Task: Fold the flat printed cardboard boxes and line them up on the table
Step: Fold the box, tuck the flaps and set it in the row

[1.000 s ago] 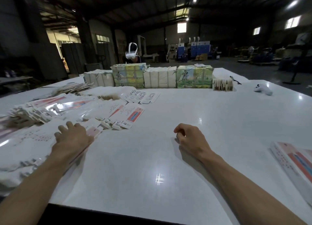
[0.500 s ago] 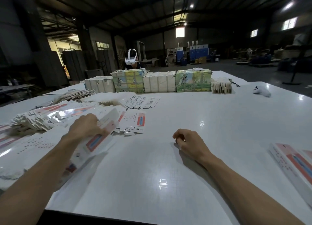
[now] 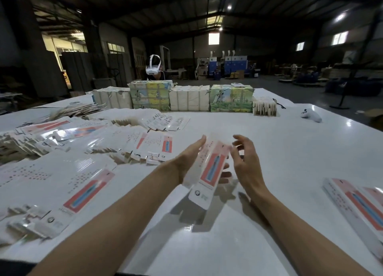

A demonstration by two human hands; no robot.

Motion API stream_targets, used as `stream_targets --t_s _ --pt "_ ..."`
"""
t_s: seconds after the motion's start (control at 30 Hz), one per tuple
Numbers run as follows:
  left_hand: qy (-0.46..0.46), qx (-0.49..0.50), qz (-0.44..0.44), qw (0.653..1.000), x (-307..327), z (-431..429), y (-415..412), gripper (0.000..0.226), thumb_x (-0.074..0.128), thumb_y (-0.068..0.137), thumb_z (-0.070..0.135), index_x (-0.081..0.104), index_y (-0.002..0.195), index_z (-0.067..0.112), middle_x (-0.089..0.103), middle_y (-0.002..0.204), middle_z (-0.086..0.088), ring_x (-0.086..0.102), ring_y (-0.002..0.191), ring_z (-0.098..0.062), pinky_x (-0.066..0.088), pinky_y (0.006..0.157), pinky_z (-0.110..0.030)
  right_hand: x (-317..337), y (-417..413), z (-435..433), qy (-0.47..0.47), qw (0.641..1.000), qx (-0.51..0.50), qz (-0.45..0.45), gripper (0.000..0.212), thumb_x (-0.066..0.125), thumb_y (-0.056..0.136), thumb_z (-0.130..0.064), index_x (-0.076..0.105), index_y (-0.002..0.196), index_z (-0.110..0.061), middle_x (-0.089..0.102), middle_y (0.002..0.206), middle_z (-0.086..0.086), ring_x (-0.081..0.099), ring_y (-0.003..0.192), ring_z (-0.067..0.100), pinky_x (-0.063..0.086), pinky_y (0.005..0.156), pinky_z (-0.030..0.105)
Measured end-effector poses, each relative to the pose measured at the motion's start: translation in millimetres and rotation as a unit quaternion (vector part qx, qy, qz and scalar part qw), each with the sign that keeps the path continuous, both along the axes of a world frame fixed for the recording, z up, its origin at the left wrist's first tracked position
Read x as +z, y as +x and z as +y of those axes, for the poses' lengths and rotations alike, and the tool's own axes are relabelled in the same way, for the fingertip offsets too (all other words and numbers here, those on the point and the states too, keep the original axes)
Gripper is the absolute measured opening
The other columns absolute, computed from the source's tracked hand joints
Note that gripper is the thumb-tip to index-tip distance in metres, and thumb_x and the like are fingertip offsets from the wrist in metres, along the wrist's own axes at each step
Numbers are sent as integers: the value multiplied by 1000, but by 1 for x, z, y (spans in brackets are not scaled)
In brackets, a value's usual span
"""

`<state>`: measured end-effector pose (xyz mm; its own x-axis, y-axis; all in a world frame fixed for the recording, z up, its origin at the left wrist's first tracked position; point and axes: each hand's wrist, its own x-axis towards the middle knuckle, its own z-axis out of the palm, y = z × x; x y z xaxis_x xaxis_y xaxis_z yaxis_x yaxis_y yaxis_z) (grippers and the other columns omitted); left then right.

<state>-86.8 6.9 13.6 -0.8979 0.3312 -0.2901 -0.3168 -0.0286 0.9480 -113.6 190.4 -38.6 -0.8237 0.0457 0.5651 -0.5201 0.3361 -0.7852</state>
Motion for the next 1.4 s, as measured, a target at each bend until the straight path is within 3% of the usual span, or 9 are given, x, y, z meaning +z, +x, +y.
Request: stream_targets --t_s 0.13,0.3,0.53,0.67,0.8,1.07,1.2,1.3,1.4 --pt "-24 52 75 996 -27 32 -4 62 27 106 67 69 103 22 76 82 -6 74 67 -19 61 64 -31 3 4 5 62 997 -19 42 38 51 109 -33 52 145 -21 44 150 0 49 134 15 55 102 37" --pt "32 43 96 994 -54 25 -6 61 34 105 68 68 98 18 73 89 -11 72 71 -24 61 67 -32 1 3 9 128 991 1 27 28 52 109 -27 63 133 -18 57 132 -6 58 114 3 57 92 21" --pt "65 -19 67 995 -50 20 2 68 36 102 70 77 76 23 71 79 -8 72 66 -21 59 65 -28 10 2 14 104 994 10 -12 16 62 104 -29 69 106 -15 72 97 -1 74 84 10 62 62 27" --pt "83 -38 39 995 -51 20 3 70 34 100 72 72 87 15 69 85 -12 70 69 -24 61 70 -32 19 0 18 68 993 58 -74 20 63 104 -27 66 106 -8 70 108 6 73 87 7 63 62 30" --pt "118 -102 22 988 -43 24 4 77 30 101 69 74 108 6 73 94 -12 71 77 -24 62 73 -34 28 -2 25 74 989 81 -100 26 60 106 -27 67 102 -2 59 121 4 65 85 -13 53 57 11" --pt "87 -90 83 989 -38 30 -2 78 25 105 70 54 143 9 72 113 -15 70 90 -32 57 82 -45 35 0 31 9 988 105 -111 31 61 106 -25 76 92 -2 64 129 -1 65 116 14 50 98 30" --pt "60 -82 54 993 -31 33 -4 74 30 103 73 61 121 8 73 94 -9 68 74 -24 60 68 -34 34 2 35 -79 965 187 -163 36 57 106 -21 76 96 8 67 131 9 66 116 25 48 109 43" --pt "43 -59 -11 997 -27 44 -1 69 37 97 79 47 90 12 49 68 -2 43 53 -12 43 51 -20 36 0 36 -168 938 242 -181 38 58 103 -22 70 114 13 72 117 18 66 110 28 48 109 42" --pt "85 -52 -20 995 -32 45 -2 66 38 97 78 43 87 13 43 67 0 39 50 -11 41 48 -18 35 0 32 -186 934 246 -183 40 62 99 -27 70 117 9 72 110 14 67 107 24 49 108 43"
